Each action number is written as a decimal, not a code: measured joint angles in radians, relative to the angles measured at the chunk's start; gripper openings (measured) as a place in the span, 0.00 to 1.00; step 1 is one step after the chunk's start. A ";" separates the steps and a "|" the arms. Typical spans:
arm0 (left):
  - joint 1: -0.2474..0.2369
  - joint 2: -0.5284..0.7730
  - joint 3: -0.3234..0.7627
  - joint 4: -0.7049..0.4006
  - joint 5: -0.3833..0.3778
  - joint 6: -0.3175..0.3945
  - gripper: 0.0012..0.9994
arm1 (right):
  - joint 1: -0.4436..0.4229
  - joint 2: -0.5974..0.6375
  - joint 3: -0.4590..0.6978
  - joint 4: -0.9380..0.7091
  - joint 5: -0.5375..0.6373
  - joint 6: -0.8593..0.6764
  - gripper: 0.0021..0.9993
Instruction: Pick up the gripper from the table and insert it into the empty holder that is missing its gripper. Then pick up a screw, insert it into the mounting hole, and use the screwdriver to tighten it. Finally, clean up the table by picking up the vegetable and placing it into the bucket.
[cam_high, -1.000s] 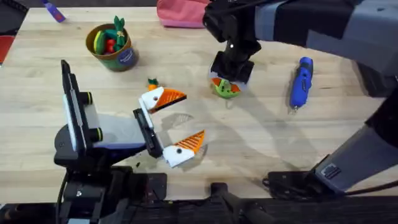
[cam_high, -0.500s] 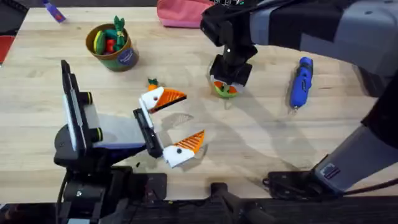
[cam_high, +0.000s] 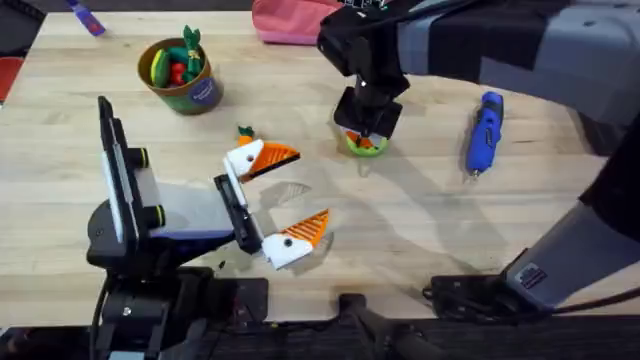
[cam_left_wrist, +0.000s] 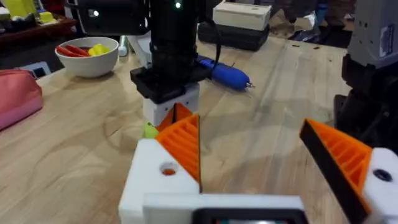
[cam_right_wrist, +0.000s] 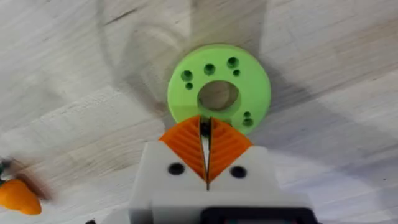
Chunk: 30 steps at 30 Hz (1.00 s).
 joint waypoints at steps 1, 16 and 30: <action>0.000 0.000 0.000 0.000 0.000 0.000 0.99 | 0.001 0.000 0.000 0.000 0.001 0.000 0.00; 0.000 0.000 0.000 0.000 0.000 0.000 0.99 | 0.010 -0.001 0.044 -0.059 0.011 -0.023 0.00; 0.000 0.000 0.000 0.000 0.000 0.000 0.99 | 0.081 -0.042 0.379 -0.268 0.087 -0.193 0.00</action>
